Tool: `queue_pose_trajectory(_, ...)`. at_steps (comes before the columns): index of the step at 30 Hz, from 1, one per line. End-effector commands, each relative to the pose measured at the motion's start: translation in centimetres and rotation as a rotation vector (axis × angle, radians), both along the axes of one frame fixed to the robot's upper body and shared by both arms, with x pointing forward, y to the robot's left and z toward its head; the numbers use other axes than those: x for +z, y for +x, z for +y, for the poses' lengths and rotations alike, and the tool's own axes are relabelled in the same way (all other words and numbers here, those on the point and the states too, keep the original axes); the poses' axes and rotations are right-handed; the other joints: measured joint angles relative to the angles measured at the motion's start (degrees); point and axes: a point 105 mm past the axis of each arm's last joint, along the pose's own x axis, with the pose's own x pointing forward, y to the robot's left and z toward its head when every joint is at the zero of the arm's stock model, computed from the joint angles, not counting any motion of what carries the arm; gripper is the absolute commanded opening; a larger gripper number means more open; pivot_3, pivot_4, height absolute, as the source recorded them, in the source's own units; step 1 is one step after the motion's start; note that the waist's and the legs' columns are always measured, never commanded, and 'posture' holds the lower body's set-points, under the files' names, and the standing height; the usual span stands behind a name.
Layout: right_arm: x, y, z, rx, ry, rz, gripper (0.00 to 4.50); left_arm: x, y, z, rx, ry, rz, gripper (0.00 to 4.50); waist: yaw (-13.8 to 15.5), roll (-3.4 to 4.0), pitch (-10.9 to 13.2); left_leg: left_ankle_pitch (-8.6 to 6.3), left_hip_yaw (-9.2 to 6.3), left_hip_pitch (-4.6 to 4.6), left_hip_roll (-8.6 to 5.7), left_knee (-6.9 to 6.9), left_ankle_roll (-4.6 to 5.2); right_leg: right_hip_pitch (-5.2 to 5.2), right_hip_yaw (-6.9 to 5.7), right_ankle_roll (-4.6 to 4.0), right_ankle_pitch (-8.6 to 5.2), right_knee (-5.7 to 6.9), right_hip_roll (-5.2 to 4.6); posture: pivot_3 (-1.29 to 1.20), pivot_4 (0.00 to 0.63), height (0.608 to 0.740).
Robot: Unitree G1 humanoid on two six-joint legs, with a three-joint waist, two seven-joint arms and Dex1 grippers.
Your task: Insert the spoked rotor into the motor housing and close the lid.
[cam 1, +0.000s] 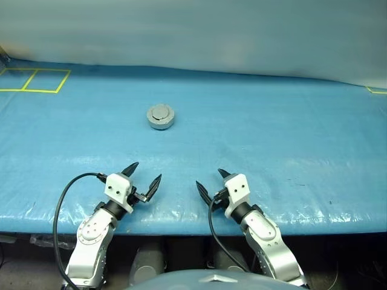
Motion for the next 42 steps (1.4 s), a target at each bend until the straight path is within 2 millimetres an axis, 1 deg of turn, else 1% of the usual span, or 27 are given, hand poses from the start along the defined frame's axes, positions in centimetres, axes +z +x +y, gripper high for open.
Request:
queue_pose_trajectory(1, 1.06, 0.10, 0.23, 0.014, 0.010, -0.042, 4.50, 0.53, -0.06, -0.11, -0.011, 0.001, -0.021, 4.47, 0.0, 0.00, 0.0, 0.00, 0.00, 0.00, 0.00, 0.00, 0.00, 0.00, 0.00, 0.00, 0.00, 0.00, 0.00, 0.00, 0.150, 0.740)
queue_pose_trajectory(42, 1.43, 0.52, 0.10, -0.001, 0.013, -0.067, 4.50, 0.60, 0.26, -0.14, -0.005, -0.004, -0.029, 4.47, 0.0, 0.00, 0.0, 0.00, 0.00, 0.00, 0.00, 0.01, 0.00, 0.00, 0.00, 0.01, 0.00, 0.01, 0.01, 0.00, 0.150, 0.740)
